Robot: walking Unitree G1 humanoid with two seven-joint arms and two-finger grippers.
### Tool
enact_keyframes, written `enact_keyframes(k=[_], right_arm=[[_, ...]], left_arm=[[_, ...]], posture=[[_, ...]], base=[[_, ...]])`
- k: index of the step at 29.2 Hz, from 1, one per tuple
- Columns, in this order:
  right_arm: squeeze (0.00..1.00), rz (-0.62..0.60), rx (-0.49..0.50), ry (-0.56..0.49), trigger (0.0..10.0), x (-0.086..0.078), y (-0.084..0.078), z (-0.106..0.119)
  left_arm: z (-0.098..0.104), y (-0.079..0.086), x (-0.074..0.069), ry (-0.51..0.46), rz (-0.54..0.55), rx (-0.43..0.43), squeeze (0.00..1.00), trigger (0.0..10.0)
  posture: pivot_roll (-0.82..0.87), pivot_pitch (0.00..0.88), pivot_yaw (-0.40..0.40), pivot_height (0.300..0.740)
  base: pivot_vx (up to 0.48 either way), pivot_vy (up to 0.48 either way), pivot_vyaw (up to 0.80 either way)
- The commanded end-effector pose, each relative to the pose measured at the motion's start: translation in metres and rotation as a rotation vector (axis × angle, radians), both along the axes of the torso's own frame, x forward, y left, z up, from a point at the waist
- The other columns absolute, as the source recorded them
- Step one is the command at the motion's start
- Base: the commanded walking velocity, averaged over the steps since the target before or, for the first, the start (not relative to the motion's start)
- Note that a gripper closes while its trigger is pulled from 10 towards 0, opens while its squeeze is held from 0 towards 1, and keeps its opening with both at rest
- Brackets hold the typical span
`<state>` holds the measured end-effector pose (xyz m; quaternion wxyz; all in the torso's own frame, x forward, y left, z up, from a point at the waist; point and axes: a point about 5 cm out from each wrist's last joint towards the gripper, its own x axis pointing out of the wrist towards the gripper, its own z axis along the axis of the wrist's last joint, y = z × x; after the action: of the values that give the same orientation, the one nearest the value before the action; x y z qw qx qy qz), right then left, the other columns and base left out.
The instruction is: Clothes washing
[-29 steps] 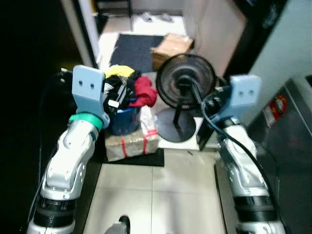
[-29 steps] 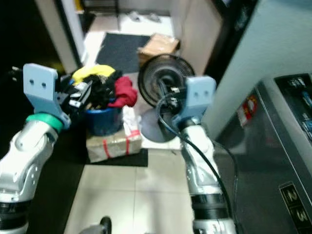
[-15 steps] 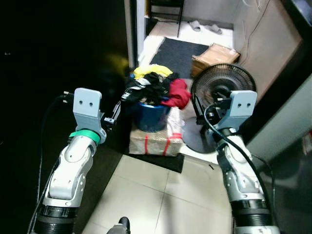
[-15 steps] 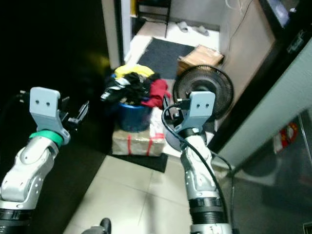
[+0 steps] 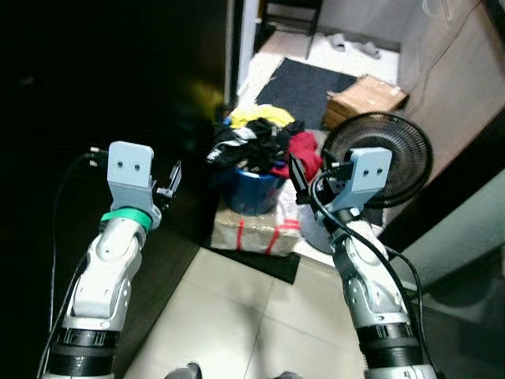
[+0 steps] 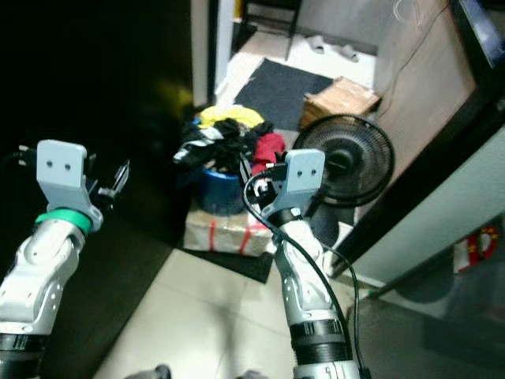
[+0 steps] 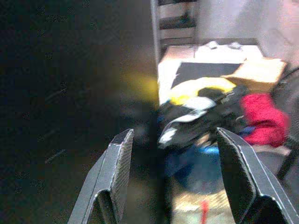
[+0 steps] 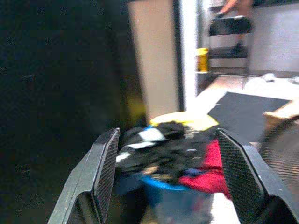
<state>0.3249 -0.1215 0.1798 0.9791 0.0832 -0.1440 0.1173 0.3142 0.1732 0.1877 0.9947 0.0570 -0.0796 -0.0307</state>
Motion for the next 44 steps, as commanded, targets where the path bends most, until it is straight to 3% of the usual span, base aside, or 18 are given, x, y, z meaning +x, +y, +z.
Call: enact_keyframes(k=[1,20,25,44], right_arm=[[0.0,-0.028,0.007,0.017,10.0,-0.0006,-0.0085,-0.0049],[0.0,-0.025,-0.029,0.015,10.0,-0.0003,-0.0062,-0.0058],[0.0,-0.023,-0.035,0.02,10.0,0.0002,-0.0037,-0.0067],[0.0,-0.022,-0.014,0.026,10.0,-0.0002,-0.0058,-0.0071]], left_arm=[[-0.005,-0.0074,-0.0009,0.014,-0.027,0.003,0.0,10.0],[-0.0046,-0.0083,-0.0003,0.006,-0.026,0.004,0.0,10.0],[-0.0046,-0.0079,0.0002,0.005,-0.023,0.004,0.0,10.0],[-0.0051,-0.0084,0.001,0.007,-0.028,0.002,0.0,10.0]], posture=[[0.02,0.028,-0.01,0.74],[0.03,0.038,-0.012,0.74],[0.03,0.039,-0.012,0.74],[0.02,0.044,-0.009,0.74]], base=[[0.431,0.0,0.0],[0.428,0.0,0.0],[0.428,0.0,0.79],[0.427,0.0,-0.13]])
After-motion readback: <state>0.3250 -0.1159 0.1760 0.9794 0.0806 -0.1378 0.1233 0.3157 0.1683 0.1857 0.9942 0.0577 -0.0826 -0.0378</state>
